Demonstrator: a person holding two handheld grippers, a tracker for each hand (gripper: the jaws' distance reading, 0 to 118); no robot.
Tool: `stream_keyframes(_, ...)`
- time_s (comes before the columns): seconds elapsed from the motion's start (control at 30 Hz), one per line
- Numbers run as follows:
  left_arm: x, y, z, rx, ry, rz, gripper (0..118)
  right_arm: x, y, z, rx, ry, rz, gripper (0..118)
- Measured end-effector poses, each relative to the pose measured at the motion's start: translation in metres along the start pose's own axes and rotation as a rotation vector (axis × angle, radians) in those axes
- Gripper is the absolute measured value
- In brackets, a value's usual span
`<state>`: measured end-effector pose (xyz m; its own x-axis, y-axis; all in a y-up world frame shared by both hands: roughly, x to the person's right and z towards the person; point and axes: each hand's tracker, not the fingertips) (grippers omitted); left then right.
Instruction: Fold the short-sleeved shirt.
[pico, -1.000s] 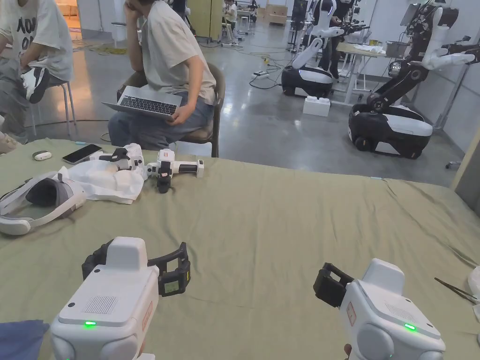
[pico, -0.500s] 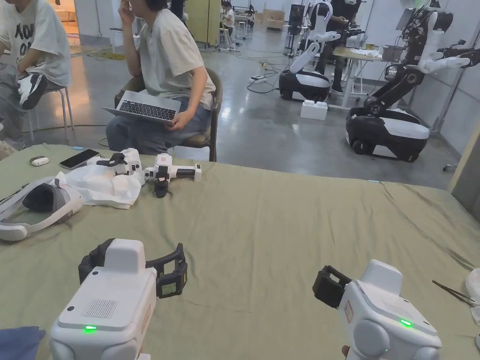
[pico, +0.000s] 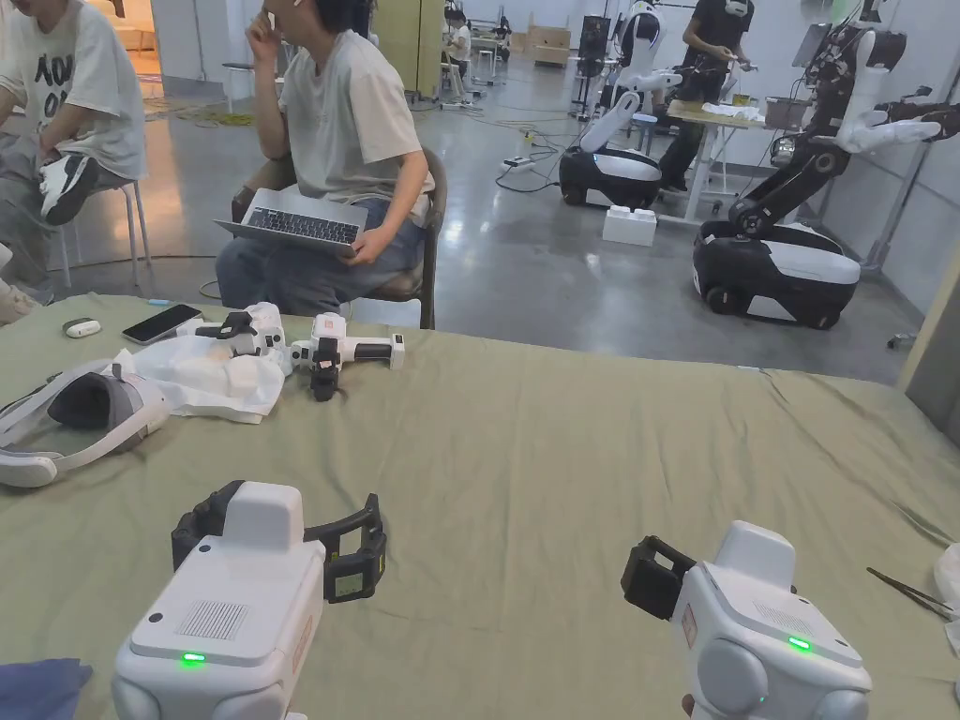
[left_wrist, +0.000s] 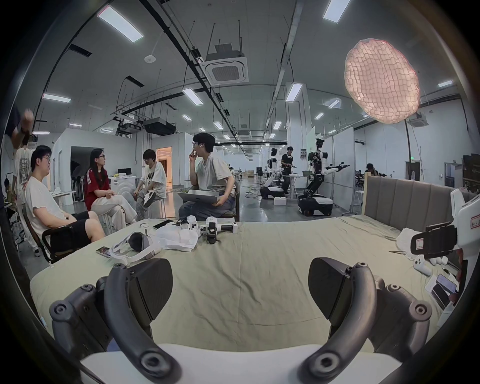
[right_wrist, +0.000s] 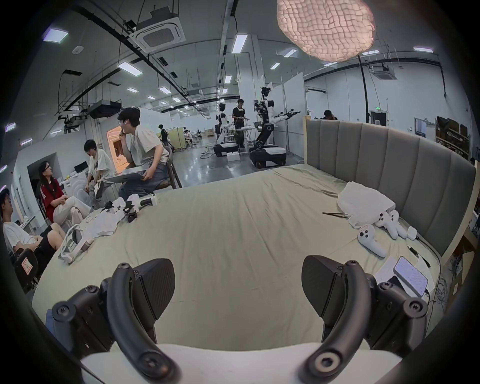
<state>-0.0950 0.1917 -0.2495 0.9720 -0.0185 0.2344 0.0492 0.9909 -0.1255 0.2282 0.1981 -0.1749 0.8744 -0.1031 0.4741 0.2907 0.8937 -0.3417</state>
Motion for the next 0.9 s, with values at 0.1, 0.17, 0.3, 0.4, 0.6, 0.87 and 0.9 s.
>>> stream_keyframes(0.1,-0.001,-0.001,-0.001,-0.004,0.005,0.002,107,0.0,0.0,-0.001,0.009,0.014,0.002,101)
stream_keyframes(0.17,-0.002,-0.002,-0.002,-0.005,0.009,0.007,107,0.004,-0.001,-0.003,0.015,0.05,-0.009,101)
stream_keyframes(0.3,-0.004,-0.003,-0.004,-0.012,0.013,0.009,107,0.006,-0.005,-0.003,0.082,0.066,0.016,101)
stream_keyframes(0.4,-0.005,-0.004,-0.005,-0.014,0.012,0.007,107,0.002,-0.009,-0.003,0.154,0.049,0.091,102)
stream_keyframes(0.6,-0.006,-0.005,-0.005,-0.007,0.008,-0.004,107,-0.003,-0.013,-0.003,0.205,0.041,0.132,102)
stream_keyframes(0.87,-0.008,-0.008,-0.004,0.01,0.005,0.001,107,-0.008,-0.02,-0.001,0.271,0.06,0.212,104)
stream_keyframes(0.9,-0.008,-0.009,-0.004,0.013,0.004,0.005,107,-0.008,-0.022,-0.001,0.276,0.06,0.213,104)
